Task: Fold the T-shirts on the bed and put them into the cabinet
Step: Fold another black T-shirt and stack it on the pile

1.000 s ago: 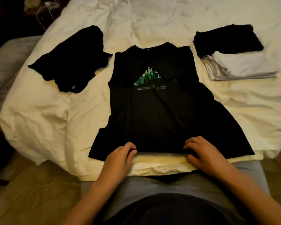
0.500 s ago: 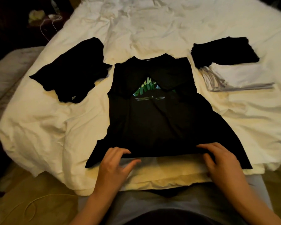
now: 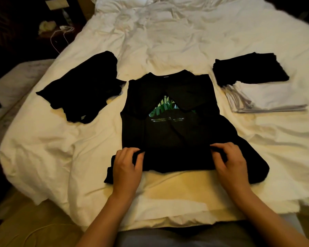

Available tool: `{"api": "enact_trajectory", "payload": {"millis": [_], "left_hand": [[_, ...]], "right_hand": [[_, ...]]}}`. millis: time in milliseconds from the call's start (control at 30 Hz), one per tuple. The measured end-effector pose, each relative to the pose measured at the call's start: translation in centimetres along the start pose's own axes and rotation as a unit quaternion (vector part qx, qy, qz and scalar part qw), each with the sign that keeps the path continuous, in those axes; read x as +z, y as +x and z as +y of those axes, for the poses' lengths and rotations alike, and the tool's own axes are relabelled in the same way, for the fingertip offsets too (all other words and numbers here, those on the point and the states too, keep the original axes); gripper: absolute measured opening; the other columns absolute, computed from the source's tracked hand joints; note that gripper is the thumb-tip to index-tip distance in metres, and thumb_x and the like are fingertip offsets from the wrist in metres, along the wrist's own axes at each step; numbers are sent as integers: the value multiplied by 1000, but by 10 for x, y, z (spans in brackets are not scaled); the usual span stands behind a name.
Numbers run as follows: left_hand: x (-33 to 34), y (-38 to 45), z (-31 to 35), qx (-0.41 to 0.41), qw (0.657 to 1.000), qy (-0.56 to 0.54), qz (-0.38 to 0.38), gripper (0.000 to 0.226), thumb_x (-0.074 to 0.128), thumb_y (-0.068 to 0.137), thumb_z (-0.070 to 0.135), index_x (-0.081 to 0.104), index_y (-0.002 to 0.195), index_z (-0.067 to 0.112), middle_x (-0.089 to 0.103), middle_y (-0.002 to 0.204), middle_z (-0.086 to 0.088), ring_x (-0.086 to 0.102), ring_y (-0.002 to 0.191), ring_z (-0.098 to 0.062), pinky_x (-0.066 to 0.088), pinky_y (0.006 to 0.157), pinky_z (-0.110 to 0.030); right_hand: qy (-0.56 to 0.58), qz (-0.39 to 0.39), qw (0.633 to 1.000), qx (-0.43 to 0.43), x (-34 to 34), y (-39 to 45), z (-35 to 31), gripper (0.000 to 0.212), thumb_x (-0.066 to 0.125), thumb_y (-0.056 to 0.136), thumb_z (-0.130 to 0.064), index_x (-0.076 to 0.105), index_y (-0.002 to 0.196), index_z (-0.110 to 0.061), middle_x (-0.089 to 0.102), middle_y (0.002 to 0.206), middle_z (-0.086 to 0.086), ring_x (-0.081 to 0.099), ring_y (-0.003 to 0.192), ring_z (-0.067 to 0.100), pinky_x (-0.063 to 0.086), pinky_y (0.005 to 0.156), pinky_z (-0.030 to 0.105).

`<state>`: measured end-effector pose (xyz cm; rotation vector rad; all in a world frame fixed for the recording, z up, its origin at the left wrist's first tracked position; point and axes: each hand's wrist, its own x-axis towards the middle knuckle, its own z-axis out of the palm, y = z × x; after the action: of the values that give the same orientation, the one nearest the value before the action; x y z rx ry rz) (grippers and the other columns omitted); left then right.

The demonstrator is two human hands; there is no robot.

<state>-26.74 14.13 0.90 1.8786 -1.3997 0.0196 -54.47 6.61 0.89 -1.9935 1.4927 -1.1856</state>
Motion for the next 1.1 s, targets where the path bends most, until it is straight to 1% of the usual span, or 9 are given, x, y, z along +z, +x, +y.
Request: {"api": "enact_trajectory", "payload": {"millis": [100, 200, 367, 467, 633, 733, 833, 967, 1100], "left_hand": [[12, 26, -8, 2, 999, 51, 6, 18, 69, 93, 27, 64, 88, 11, 58, 82, 0, 50, 80, -17, 42, 71, -32], [20, 55, -15, 31, 996, 86, -2, 22, 68, 93, 30, 61, 83, 11, 54, 77, 0, 48, 76, -20, 41, 68, -34], [31, 106, -29, 90, 988, 120, -34, 38, 52, 97, 49, 57, 80, 15, 50, 74, 5, 48, 73, -18, 42, 66, -33], [41, 139, -36, 119, 981, 141, -64, 47, 45, 96, 57, 57, 79, 16, 47, 72, 7, 49, 72, -18, 42, 66, -33], [68, 187, -38, 81, 977, 167, -109, 43, 50, 96, 55, 63, 89, 15, 56, 81, 4, 55, 84, -20, 43, 75, -33], [87, 211, -37, 56, 975, 166, -139, 47, 45, 98, 58, 64, 99, 15, 57, 89, 4, 54, 92, -19, 41, 79, -32], [104, 240, -41, 48, 976, 148, -154, 45, 47, 96, 60, 62, 100, 17, 51, 89, 8, 52, 92, -15, 41, 79, -29], [128, 278, -49, 63, 974, 128, -179, 37, 52, 97, 54, 60, 100, 18, 54, 91, 7, 52, 93, -15, 42, 80, -30], [151, 318, -59, 48, 976, 143, -161, 34, 51, 101, 45, 62, 109, 14, 60, 97, -1, 55, 99, -21, 43, 81, -33]], "right_hand": [[-9, 1, 1000, -23, 10, 24, 0, 18, 59, 89, -19, 69, 98, -7, 59, 89, -2, 50, 89, 12, 32, 78, 15], [-31, -9, 999, -42, 18, 47, 4, 9, 72, 89, -15, 70, 93, -7, 63, 85, 0, 51, 87, 15, 35, 74, 19], [-62, -44, 997, -25, 29, 93, 13, 11, 72, 88, -20, 70, 92, -10, 61, 83, 0, 53, 86, 17, 43, 68, 31], [-71, -48, 996, -29, 39, 123, 21, 15, 69, 89, -25, 69, 94, -11, 61, 84, 2, 54, 86, 18, 46, 67, 33], [-77, -62, 995, -7, 62, 176, 30, 19, 66, 93, -30, 67, 96, -11, 59, 85, 2, 54, 88, 19, 49, 68, 38], [-105, -68, 992, 0, 76, 211, 34, 21, 62, 95, -34, 65, 98, -14, 59, 88, 0, 51, 90, 16, 47, 68, 35], [-124, -74, 989, 22, 91, 245, 39, 21, 61, 96, -36, 64, 97, -15, 55, 87, -2, 52, 88, 16, 45, 65, 34], [-163, -69, 984, 20, 111, 287, 51, 23, 61, 96, -35, 64, 96, -12, 57, 85, -1, 53, 94, 20, 44, 64, 34], [-179, -68, 982, 6, 130, 320, 66, 26, 60, 97, -35, 65, 97, -10, 63, 90, 3, 54, 100, 22, 45, 67, 35]]}}
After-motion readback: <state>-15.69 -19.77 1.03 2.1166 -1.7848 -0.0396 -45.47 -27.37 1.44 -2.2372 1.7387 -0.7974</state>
